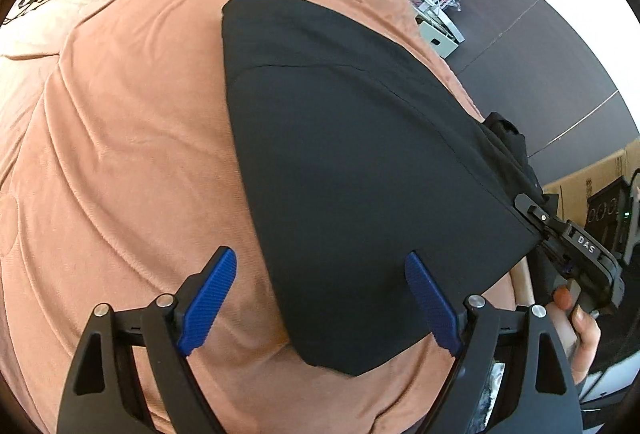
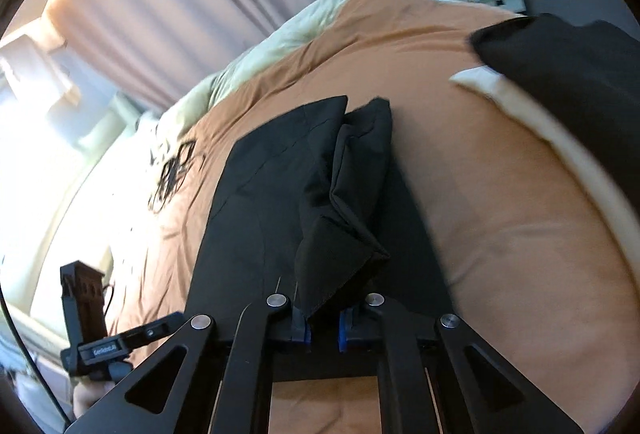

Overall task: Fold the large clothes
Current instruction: 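Move both tools to the end of the folded bundle and close on it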

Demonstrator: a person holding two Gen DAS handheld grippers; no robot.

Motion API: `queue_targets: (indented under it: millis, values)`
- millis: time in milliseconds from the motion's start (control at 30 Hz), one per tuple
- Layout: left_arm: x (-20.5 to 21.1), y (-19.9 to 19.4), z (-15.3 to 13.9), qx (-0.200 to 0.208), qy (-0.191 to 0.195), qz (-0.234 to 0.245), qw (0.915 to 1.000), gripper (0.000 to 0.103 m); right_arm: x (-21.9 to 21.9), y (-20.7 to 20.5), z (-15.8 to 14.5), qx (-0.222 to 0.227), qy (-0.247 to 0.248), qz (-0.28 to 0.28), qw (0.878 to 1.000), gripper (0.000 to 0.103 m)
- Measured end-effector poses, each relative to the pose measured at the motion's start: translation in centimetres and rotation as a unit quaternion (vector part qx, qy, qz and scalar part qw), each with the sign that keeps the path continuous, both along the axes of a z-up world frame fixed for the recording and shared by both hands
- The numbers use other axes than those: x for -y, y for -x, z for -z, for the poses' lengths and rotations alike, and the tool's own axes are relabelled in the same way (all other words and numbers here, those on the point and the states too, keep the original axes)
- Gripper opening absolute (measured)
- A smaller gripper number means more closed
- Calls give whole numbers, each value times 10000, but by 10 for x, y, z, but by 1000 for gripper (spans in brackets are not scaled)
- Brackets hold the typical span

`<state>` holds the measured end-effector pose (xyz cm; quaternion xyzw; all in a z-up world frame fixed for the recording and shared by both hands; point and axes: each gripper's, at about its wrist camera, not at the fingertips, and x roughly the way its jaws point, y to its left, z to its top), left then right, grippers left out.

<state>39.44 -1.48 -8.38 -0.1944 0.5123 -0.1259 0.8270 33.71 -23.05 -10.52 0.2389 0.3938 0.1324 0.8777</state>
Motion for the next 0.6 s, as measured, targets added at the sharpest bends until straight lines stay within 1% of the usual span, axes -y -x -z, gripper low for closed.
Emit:
queue_targets:
  millis: [67, 167, 233, 300, 333, 400, 433, 500, 567, 600]
  values:
    - [5, -1, 2, -44, -18, 59, 10000, 88, 16, 0, 6, -83, -73, 119, 9999, 8]
    - [14, -4, 12, -182, -29, 79, 9998, 88, 34, 0, 26, -297, -147, 265, 9991, 8]
    - [18, -4, 21, -298, 82, 64, 9995, 88, 40, -2, 45, -477, -153, 321, 9982, 8]
    - [23, -5, 25, -346, 146, 77, 9993, 88, 41, -2, 57, -570, -118, 327, 9978, 8]
    - [26, -6, 26, -360, 161, 87, 9992, 88, 41, -2, 60, -587, -75, 327, 9977, 8]
    - [28, -7, 27, -382, 188, 106, 9990, 88, 43, -3, 64, -645, -79, 320, 9974, 13]
    - [31, -10, 28, -401, 202, 120, 9989, 88, 44, -4, 64, -666, -59, 308, 9973, 13]
    - [34, -14, 30, -413, 182, 133, 9989, 88, 45, -7, 62, -727, 124, 366, 9966, 34]
    - [31, -16, 33, -435, 180, 120, 9988, 88, 47, -9, 62, -761, 233, 389, 9961, 40]
    - [31, -17, 36, -451, 182, 103, 9988, 88, 46, -12, 64, -824, 217, 297, 9959, 41]
